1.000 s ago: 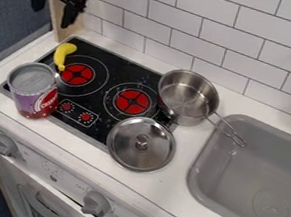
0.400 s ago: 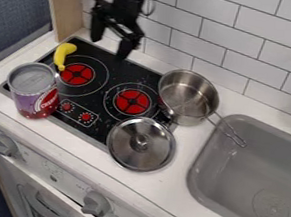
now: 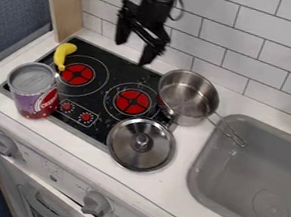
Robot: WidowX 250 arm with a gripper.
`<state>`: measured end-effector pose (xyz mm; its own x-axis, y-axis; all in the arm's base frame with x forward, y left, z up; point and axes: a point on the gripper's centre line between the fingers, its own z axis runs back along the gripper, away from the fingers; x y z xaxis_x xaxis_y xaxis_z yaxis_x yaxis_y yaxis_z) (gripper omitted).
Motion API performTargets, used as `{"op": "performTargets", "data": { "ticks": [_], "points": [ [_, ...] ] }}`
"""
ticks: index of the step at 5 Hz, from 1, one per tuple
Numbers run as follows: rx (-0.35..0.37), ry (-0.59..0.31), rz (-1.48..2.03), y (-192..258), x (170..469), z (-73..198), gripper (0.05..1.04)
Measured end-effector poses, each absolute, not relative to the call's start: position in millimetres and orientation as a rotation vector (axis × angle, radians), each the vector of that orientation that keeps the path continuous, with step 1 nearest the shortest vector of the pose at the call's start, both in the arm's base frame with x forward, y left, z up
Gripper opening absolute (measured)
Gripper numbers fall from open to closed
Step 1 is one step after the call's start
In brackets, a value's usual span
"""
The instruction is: Put the silver pot in the left burner
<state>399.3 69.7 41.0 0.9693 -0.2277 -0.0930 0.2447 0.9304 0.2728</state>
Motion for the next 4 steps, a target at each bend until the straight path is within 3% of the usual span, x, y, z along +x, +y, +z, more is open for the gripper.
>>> {"op": "performTargets", "data": {
  "ticks": [4],
  "points": [
    [0.234, -0.001, -0.352, 29, 398, 29, 1.000]
  ]
}}
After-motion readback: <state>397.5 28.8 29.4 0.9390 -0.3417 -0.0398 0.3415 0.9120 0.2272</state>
